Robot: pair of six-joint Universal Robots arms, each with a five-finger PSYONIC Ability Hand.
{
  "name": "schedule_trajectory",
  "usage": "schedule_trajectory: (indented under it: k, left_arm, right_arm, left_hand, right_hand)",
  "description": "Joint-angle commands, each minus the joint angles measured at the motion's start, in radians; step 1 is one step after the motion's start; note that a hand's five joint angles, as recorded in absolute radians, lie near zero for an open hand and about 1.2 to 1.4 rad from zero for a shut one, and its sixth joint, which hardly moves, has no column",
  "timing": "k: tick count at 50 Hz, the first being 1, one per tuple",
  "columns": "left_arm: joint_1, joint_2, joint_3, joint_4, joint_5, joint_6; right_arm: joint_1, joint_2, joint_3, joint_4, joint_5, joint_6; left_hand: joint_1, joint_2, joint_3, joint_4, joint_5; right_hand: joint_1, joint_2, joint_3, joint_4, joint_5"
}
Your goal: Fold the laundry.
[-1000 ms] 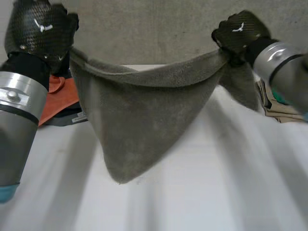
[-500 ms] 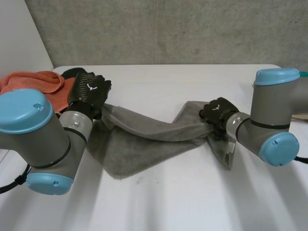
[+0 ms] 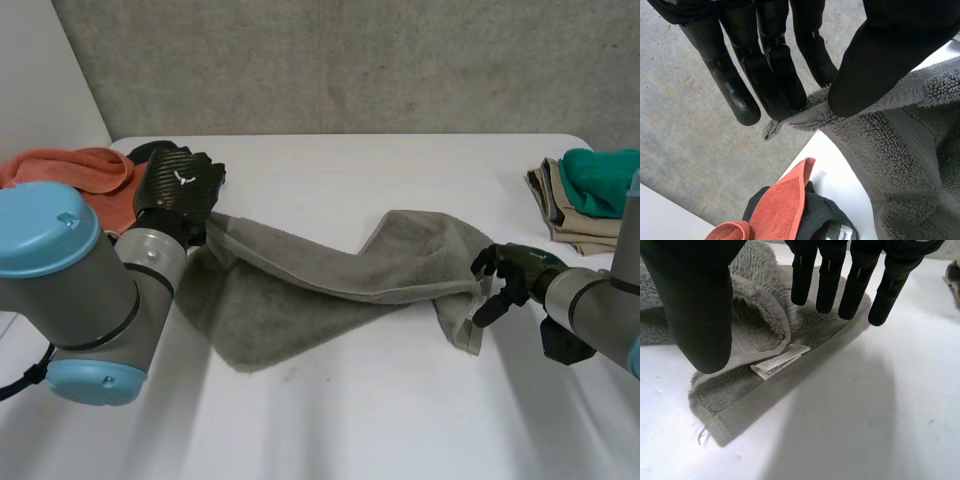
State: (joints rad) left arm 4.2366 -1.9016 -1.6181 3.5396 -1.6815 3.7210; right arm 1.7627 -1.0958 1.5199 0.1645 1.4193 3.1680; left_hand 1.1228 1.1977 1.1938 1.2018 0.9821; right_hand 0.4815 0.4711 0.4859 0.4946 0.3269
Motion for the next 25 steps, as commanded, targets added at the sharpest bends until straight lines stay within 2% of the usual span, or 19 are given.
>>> schedule_trajectory:
  k: [1, 14, 17, 18, 19, 25]
  left_arm:
    - [0.002, 0.021, -0.002, -0.001, -0.003, -0.012]
    - [-0.001, 0.061, -0.016, -0.002, -0.003, -0.052]
    - [0.0, 0.065, -0.017, -0.004, -0.004, -0.053]
    - [0.0, 0.067, -0.016, -0.004, -0.004, -0.053]
    - [0.0, 0.068, -0.016, -0.004, -0.004, -0.053]
    - [0.011, 0.16, -0.016, -0.016, -0.006, -0.069]
  right_arm:
    - [0.0, 0.005, 0.031, -0.062, -0.028, 0.038]
    - [0.03, 0.097, -0.04, -0.1, -0.033, 0.082]
    - [0.064, 0.125, -0.069, -0.1, -0.03, 0.109]
    - [0.069, 0.132, -0.075, -0.102, -0.025, 0.113]
    - [0.067, 0.135, -0.078, -0.103, -0.022, 0.118]
    - [0.058, 0.088, -0.081, -0.111, -0.02, 0.086]
  left_hand:
    - [0.273, 0.199, 0.202, 0.194, 0.24]
    - [0.273, 0.199, 0.202, 0.194, 0.24]
    - [0.273, 0.199, 0.202, 0.194, 0.24]
    - [0.273, 0.199, 0.202, 0.194, 0.24]
    - [0.273, 0.199, 0.202, 0.194, 0.24]
    - [0.273, 0.199, 0.202, 0.194, 0.24]
  right_hand:
    - [0.229, 0.239, 0.224, 0.216, 0.209]
    - [0.235, 0.245, 0.23, 0.222, 0.215]
    - [0.498, 0.508, 0.494, 0.485, 0.478]
    - [0.636, 0.646, 0.631, 0.622, 0.616]
    - [0.912, 0.922, 0.908, 0.899, 0.892]
    - [0.915, 0.925, 0.91, 0.902, 0.895]
